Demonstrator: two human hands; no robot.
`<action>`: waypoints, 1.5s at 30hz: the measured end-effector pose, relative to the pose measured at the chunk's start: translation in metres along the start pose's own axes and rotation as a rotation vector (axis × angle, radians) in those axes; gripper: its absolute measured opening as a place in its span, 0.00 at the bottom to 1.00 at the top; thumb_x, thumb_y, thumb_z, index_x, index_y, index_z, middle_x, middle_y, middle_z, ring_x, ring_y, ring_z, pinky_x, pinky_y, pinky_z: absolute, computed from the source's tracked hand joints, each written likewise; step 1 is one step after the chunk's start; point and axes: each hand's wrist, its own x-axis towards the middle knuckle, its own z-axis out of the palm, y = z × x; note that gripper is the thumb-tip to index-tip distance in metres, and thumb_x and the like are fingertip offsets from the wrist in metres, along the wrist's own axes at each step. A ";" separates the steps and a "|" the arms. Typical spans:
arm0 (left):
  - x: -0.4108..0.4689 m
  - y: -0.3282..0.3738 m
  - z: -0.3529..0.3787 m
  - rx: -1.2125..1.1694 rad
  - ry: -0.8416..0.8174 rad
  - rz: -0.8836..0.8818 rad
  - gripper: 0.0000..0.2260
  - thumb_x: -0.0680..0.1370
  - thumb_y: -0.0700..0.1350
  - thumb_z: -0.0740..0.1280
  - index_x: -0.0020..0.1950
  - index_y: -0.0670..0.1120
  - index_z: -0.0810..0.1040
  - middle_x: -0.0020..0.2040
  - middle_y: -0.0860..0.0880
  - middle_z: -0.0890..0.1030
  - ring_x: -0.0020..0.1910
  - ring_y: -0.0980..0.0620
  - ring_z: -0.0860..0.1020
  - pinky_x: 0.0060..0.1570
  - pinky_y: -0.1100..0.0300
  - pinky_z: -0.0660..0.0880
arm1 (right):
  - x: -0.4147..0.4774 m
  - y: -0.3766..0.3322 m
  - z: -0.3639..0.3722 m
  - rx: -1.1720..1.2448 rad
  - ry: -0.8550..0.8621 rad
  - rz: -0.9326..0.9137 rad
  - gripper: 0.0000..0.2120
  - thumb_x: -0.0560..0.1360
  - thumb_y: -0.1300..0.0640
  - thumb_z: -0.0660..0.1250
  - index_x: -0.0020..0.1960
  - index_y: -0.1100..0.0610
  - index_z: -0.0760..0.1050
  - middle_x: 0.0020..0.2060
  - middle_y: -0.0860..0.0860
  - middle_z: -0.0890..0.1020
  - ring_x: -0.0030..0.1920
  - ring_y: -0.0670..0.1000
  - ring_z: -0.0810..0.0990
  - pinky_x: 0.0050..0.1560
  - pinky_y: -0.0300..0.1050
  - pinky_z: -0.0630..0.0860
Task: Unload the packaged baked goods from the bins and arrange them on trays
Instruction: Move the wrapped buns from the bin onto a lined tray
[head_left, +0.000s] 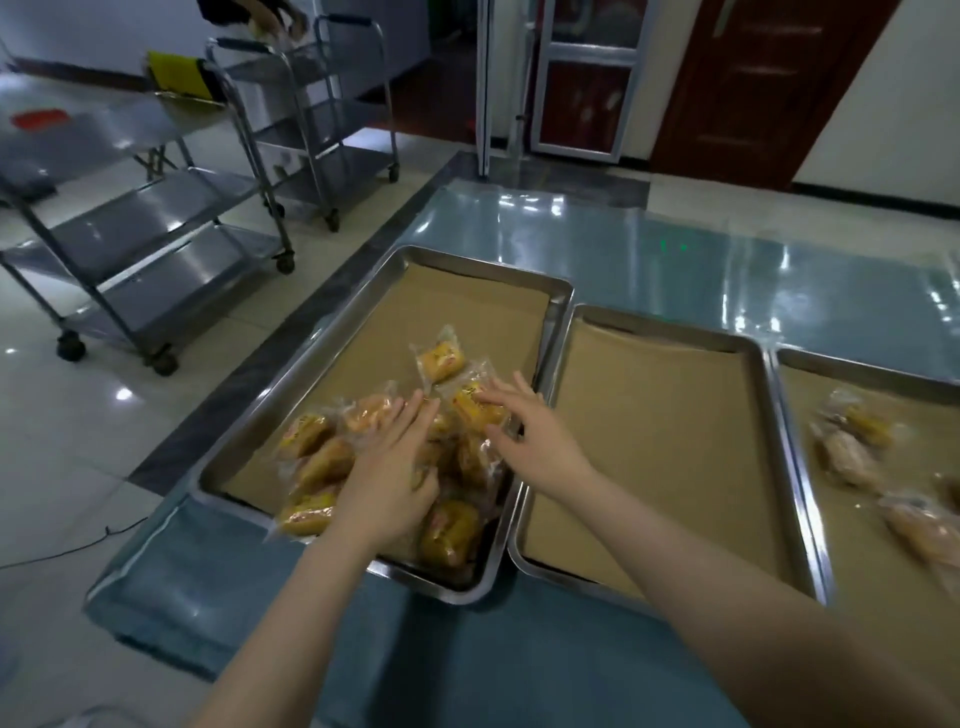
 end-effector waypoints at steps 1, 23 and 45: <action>-0.001 0.013 0.003 -0.011 -0.003 0.026 0.35 0.76 0.46 0.63 0.75 0.60 0.45 0.76 0.57 0.45 0.75 0.58 0.42 0.74 0.52 0.46 | -0.012 0.005 -0.007 0.031 0.015 0.008 0.19 0.78 0.58 0.64 0.66 0.44 0.72 0.72 0.41 0.64 0.74 0.41 0.51 0.71 0.40 0.49; -0.088 0.289 0.201 -0.232 -0.235 0.266 0.27 0.76 0.40 0.64 0.73 0.55 0.63 0.73 0.60 0.59 0.72 0.63 0.57 0.66 0.70 0.54 | -0.433 0.207 -0.229 -0.218 0.412 0.560 0.11 0.72 0.60 0.72 0.54 0.52 0.81 0.58 0.47 0.79 0.60 0.49 0.75 0.60 0.35 0.66; -0.101 0.358 0.225 -0.585 -0.368 0.058 0.14 0.73 0.45 0.72 0.51 0.63 0.75 0.42 0.66 0.82 0.46 0.66 0.80 0.47 0.71 0.73 | -0.389 0.184 -0.222 0.094 0.436 0.417 0.20 0.64 0.51 0.79 0.52 0.41 0.75 0.52 0.42 0.70 0.50 0.41 0.74 0.52 0.35 0.72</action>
